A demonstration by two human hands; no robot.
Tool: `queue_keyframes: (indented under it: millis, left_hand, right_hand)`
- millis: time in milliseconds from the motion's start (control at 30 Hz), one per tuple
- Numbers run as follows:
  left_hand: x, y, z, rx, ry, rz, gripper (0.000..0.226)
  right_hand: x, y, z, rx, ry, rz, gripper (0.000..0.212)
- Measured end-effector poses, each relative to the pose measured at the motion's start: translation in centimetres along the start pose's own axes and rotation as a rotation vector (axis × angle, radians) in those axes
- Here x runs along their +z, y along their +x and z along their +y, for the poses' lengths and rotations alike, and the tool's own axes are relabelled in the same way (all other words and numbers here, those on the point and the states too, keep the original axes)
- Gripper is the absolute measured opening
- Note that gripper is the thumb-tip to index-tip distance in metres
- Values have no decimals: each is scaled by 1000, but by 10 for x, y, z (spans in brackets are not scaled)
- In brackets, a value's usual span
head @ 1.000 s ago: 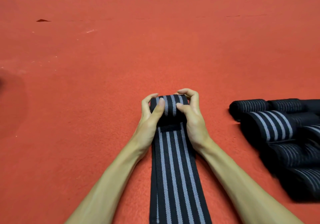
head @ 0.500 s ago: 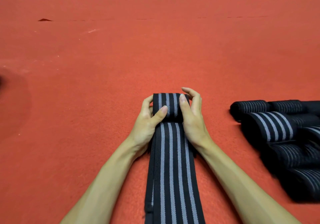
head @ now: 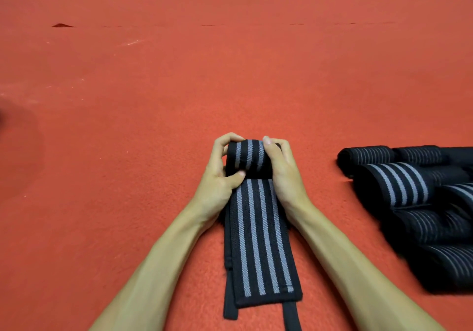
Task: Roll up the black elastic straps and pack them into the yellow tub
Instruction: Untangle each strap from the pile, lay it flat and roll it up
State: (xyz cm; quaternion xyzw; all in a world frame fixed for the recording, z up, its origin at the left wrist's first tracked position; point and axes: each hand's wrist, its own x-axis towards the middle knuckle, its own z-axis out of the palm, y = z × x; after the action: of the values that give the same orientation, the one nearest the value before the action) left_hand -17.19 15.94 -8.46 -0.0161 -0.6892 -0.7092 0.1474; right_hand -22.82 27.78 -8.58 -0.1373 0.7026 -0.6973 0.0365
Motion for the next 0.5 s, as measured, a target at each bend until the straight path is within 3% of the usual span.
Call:
queue_keyframes:
  millis: [133, 300, 500]
  left_hand:
    - [1, 0, -3, -51, -4, 30, 55]
    - [-3, 4, -3, -179, -110, 121, 70]
    - [-3, 0, 1, -274, -123, 49, 66]
  right_hand:
    - [3, -2, 2, -10, 128, -49, 20]
    - [4, -4, 1, -131, 132, -133, 37]
    - [0, -4, 3, -189, 71, -99, 59]
